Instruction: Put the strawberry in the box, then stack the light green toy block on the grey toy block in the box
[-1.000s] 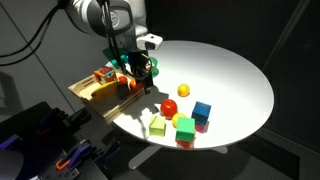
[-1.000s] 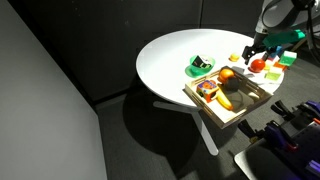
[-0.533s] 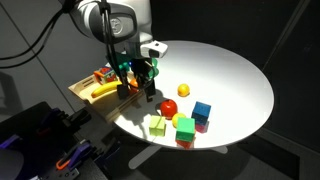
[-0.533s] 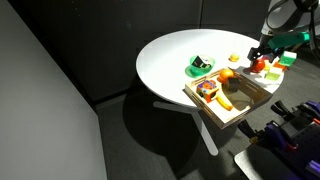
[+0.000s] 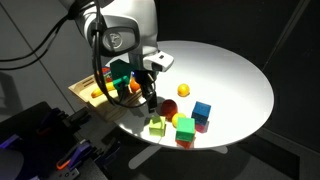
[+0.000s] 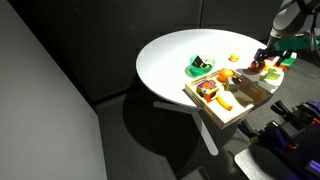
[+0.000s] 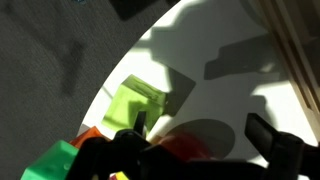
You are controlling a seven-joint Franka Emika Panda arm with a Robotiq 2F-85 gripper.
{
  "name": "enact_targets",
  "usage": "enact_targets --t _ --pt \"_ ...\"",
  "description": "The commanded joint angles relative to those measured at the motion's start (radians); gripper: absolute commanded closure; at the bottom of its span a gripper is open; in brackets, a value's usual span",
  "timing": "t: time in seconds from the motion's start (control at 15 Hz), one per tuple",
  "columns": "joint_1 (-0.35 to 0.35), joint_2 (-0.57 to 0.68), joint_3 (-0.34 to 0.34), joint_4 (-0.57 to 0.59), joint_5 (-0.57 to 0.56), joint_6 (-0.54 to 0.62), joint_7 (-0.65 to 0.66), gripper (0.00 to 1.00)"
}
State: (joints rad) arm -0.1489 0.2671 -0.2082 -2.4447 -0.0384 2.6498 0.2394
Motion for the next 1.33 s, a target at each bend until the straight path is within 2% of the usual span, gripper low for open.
enact_targets --t 0.0,0.53,1.27 --pt "-0.032 0.001 -0.003 -0.03 0.071 0.058 -0.033 0.0" --pt "-0.065 0.057 -0.031 -0.014 0.151 0.082 -0.009 0.0" --pt "-0.049 0.124 -0.08 0.014 0.131 0.158 0.017 0.0"
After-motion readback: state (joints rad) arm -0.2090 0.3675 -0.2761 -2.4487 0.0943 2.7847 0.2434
